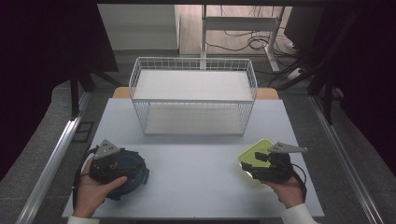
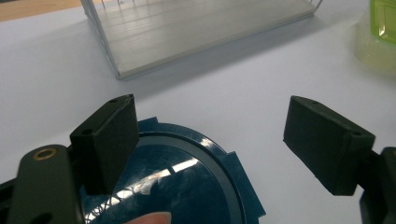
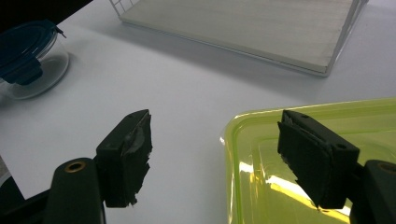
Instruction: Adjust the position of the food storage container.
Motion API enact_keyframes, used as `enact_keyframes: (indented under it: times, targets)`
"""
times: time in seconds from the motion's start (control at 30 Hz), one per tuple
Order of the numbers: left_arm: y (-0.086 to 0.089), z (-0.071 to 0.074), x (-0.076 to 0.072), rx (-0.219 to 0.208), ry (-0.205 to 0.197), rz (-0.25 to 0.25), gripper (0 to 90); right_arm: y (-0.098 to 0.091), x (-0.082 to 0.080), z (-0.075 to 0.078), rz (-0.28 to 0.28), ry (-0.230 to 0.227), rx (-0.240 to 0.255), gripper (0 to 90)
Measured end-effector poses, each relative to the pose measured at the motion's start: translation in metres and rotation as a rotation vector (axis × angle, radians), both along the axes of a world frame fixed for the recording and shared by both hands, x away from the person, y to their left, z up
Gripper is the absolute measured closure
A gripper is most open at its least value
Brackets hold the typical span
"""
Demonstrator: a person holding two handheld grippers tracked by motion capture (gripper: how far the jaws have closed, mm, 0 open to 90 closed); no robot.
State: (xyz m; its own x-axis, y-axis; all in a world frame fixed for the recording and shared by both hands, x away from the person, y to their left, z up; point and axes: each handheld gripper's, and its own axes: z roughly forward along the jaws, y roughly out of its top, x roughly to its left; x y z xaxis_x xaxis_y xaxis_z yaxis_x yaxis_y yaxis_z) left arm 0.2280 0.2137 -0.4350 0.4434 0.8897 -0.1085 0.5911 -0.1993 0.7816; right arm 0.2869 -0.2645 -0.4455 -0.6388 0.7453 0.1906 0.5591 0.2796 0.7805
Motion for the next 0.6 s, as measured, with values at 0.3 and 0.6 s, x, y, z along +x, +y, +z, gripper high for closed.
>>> enact_keyframes:
  times: [0.3, 0.6]
  targets:
    - [0.003, 0.002, -0.001, -0.005, 0.011, 0.005, 17.9, -0.001, -0.004, 0.0, -0.004, 0.003, -0.011, 26.5]
    - [0.015, 0.005, -0.004, -0.011, 0.013, -0.006, 18.3, 0.01, -0.014, 0.005, 0.002, -0.008, 0.002, 27.6]
